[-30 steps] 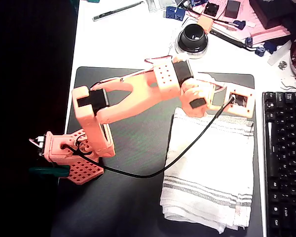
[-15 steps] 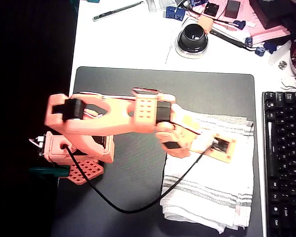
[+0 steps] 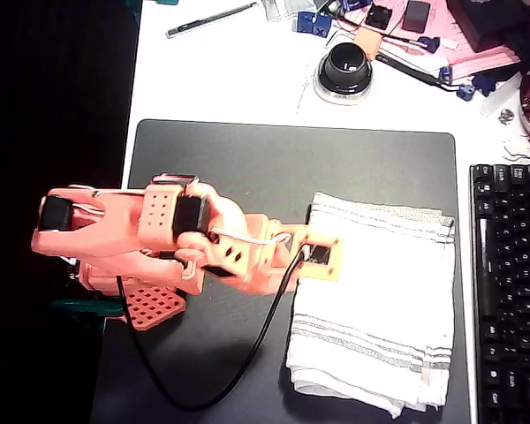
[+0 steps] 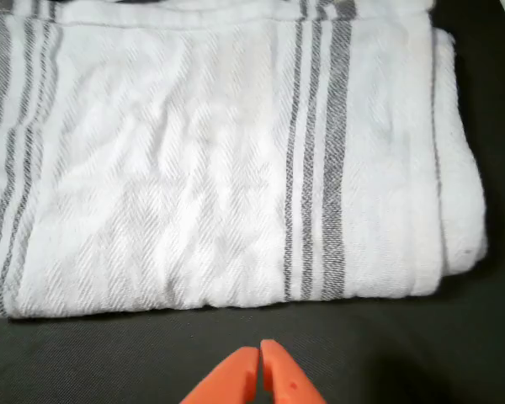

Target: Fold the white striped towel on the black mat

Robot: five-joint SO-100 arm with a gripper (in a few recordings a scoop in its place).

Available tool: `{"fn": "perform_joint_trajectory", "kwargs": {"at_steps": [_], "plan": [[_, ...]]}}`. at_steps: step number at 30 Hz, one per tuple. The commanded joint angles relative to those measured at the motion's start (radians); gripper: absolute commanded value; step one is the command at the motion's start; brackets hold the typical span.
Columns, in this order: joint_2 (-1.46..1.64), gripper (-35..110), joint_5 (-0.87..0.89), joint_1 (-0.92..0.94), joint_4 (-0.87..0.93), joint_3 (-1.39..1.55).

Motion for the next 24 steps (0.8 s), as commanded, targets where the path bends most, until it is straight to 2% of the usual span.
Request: {"fn": "perform_joint_trajectory", "kwargs": {"at_steps": [1, 14, 24], "plan": [[0.126, 0, -0.018, 0.006, -0.020, 0.081], [0.431, 0, -0.014, -0.028, 0.018, 0.393], [0.431, 0, 0.000, -0.046, 0.167, 0.407]]}}
